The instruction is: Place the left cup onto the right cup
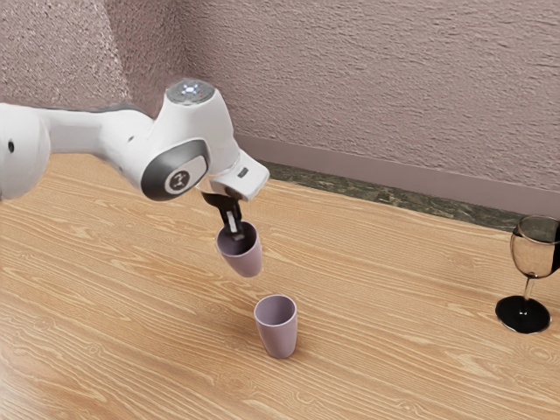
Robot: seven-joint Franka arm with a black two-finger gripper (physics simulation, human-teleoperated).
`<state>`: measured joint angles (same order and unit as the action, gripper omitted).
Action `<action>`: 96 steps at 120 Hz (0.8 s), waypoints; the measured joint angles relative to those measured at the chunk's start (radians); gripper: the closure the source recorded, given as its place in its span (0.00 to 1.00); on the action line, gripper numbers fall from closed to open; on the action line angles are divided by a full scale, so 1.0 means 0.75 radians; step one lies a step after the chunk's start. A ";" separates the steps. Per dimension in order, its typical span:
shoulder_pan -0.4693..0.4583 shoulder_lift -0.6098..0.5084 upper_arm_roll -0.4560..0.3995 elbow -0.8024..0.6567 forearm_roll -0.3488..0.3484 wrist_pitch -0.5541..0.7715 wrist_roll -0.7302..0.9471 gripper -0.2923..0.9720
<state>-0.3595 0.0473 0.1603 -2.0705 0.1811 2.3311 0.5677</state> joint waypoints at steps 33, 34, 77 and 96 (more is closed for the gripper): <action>-0.129 -0.019 -0.058 0.001 0.001 -0.070 -0.051 0.85; -0.128 -0.020 -0.058 0.002 0.001 -0.075 -0.053 0.85; 0.018 -0.016 -0.100 0.081 0.021 -0.219 -0.090 0.85; -0.023 0.009 -0.101 0.098 0.029 -0.215 -0.087 0.85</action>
<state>-0.3764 0.0541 0.0844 -1.9974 0.2027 2.1698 0.5028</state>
